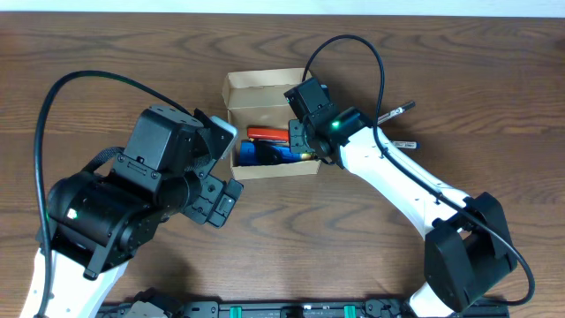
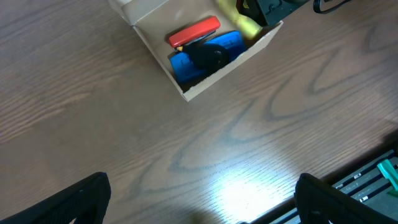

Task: Pack container
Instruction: 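Carry the yellow highlighter into the box and release it, then move the right gripper to the black-capped marker and grasp it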

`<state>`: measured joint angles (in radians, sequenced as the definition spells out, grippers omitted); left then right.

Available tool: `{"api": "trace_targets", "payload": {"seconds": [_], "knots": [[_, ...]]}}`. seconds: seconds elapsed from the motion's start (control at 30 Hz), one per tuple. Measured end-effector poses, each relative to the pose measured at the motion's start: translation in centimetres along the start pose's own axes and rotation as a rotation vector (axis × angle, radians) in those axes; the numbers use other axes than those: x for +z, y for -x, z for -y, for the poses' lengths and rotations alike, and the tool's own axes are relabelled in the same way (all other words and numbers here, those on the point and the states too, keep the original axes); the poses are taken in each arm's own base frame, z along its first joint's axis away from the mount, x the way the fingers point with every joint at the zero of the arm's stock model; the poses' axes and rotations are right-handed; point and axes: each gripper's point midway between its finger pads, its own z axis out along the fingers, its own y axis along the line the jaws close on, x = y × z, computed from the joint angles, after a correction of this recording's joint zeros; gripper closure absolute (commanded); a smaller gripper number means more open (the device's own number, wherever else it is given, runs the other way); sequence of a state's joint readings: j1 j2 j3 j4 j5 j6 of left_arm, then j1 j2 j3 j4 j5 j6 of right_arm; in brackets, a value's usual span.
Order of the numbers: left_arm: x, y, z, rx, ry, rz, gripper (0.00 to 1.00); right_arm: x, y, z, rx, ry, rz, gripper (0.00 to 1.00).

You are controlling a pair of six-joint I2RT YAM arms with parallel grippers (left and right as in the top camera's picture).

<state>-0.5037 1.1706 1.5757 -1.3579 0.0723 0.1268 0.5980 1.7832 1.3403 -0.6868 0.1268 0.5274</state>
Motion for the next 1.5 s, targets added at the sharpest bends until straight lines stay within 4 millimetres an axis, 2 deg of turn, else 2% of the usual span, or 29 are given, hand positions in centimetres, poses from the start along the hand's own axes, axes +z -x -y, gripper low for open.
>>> {"api": "trace_targets", "payload": {"seconds": [0.13,0.2,0.3,0.37,0.47,0.5,0.53,0.57,0.6,0.63,0.7,0.8,1.03,1.1,1.2,1.23,1.37,1.43,1.5], "knots": [[0.0,0.0,0.0,0.0,0.0,0.0,0.05,-0.4,0.1,0.0,0.0,0.005,0.004,0.63],[0.0,0.0,0.0,0.0,0.0,0.0,0.05,-1.5,0.5,-0.1,0.0,0.018,0.025,0.63],[0.0,0.0,0.0,0.0,0.0,0.0,0.05,-4.7,1.8,-0.1,0.002,0.046,0.097,0.6],[0.0,0.0,0.0,0.0,0.0,0.0,0.05,-8.0,2.8,0.5,0.012,0.051,0.171,0.6],[0.0,0.0,0.0,0.0,0.0,0.0,0.05,-11.5,3.5,2.3,0.039,0.028,0.24,0.6],[0.0,0.0,0.0,0.0,0.0,0.0,0.05,-12.5,3.8,3.4,0.059,0.009,0.259,0.57],[0.0,0.0,0.0,0.0,0.0,0.0,0.05,-13.2,4.0,4.7,0.082,-0.013,0.272,0.48],[0.0,0.0,0.0,0.0,0.0,0.0,0.05,-13.6,4.2,5.9,0.109,-0.035,0.28,0.32],[0.0,0.0,0.0,0.0,0.0,0.0,0.05,-13.8,4.4,7.1,0.132,-0.06,0.283,0.1],[0.0,0.0,0.0,0.0,0.0,0.0,0.05,-13.8,4.6,8.4,0.157,-0.082,0.281,0.01],[0.0,0.0,0.0,0.0,0.0,0.0,0.05,-13.6,5.0,10.3,0.199,-0.11,0.277,0.01],[0.0,0.0,0.0,0.0,0.0,0.0,0.05,-13.4,5.4,11.9,0.242,-0.119,0.274,0.01],[0.0,0.0,0.0,0.0,0.0,0.0,0.05,-13.5,6.8,12.1,0.298,-0.09,0.321,0.03],[0.0,0.0,0.0,0.0,0.0,0.0,0.05,-12.8,6.6,12.5,0.374,-0.092,0.305,0.05],[0.0,0.0,0.0,0.0,0.0,0.0,0.05,-10.4,5.8,13.8,0.514,-0.131,0.237,0.05],[0.0,0.0,0.0,0.0,0.0,0.0,0.05,-9.2,5.3,14.5,0.562,-0.153,0.205,0.02],[0.0,0.0,0.0,0.0,0.0,0.0,0.05,-4.6,3.5,17.0,0.713,-0.23,0.057,0.01],[0.0,0.0,0.0,0.0,0.0,0.0,0.05,-3.0,3.2,18.3,0.774,-0.264,-0.002,0.01],[0.0,0.0,0.0,0.0,0.0,0.0,0.05,-1.9,3.7,19.3,0.821,-0.286,-0.03,0.01]]}}
